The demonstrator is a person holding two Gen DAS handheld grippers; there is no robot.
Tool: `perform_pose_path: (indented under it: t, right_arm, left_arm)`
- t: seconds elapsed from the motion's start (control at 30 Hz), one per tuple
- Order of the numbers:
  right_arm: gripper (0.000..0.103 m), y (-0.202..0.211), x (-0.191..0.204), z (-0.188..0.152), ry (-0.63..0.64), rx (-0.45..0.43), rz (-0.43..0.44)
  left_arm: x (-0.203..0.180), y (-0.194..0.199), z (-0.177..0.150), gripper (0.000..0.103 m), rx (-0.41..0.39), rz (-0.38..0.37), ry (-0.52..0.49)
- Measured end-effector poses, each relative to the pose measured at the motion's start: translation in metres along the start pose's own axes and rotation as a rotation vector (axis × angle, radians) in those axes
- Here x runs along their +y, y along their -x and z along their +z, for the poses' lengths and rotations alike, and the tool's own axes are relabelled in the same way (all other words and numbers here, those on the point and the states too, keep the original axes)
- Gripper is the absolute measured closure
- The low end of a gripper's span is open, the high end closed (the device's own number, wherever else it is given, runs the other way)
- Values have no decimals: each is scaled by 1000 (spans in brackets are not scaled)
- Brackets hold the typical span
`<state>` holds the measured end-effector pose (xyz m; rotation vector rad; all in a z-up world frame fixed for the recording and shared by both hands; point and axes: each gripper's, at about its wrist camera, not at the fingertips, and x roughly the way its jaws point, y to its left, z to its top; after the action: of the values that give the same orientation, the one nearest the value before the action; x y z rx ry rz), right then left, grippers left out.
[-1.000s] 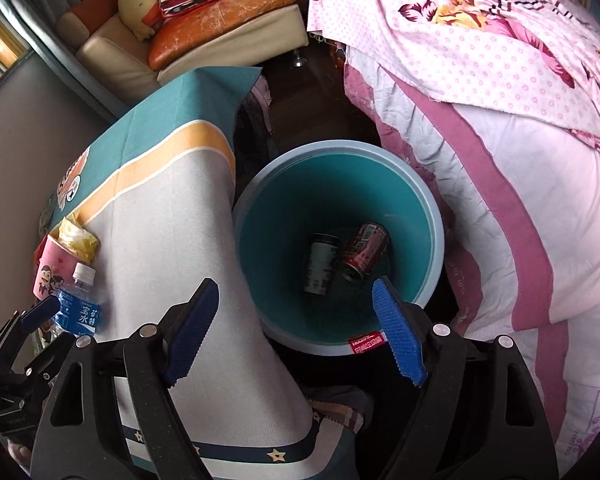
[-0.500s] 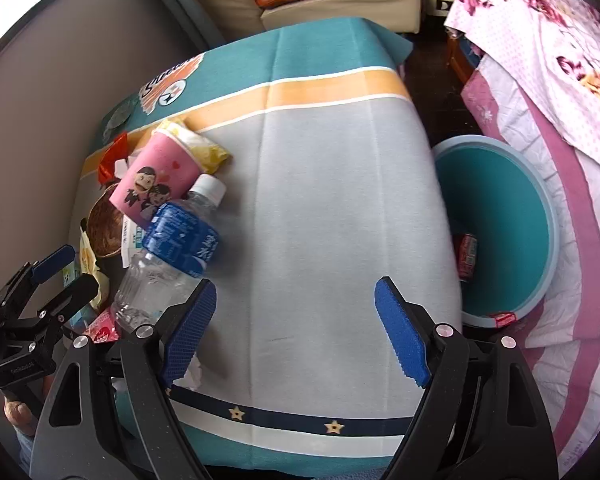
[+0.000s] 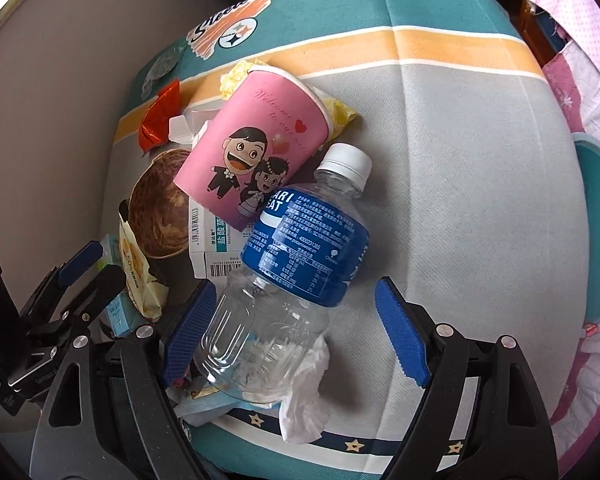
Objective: Collect trash
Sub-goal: 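Grasp the pink paper cup with the left tool while the right tool grasps the water bottle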
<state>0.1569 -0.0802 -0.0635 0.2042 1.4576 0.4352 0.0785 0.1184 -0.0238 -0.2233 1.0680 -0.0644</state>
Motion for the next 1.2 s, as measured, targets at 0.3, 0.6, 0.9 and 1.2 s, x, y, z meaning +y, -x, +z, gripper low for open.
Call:
perform_pose_path:
  t: [0.3,0.6,0.9,1.2]
  right_arm:
    - [34,5,-10,-6,1,-22,46]
    - [37,54,-49,-11,38,-152,-97]
    - [37,60,-113,-23,15,-134,-179]
    - [38,68,-164,-41,-43,-133,-78]
  left_arm:
    - [-10,-5,2,12,7,-2,-14]
    - [-47,-13,9,12,24,-18,-74]
    - [-114,-51,18,12,99,-44,-189]
    - [-189,-88,24,12,184,-132,-273]
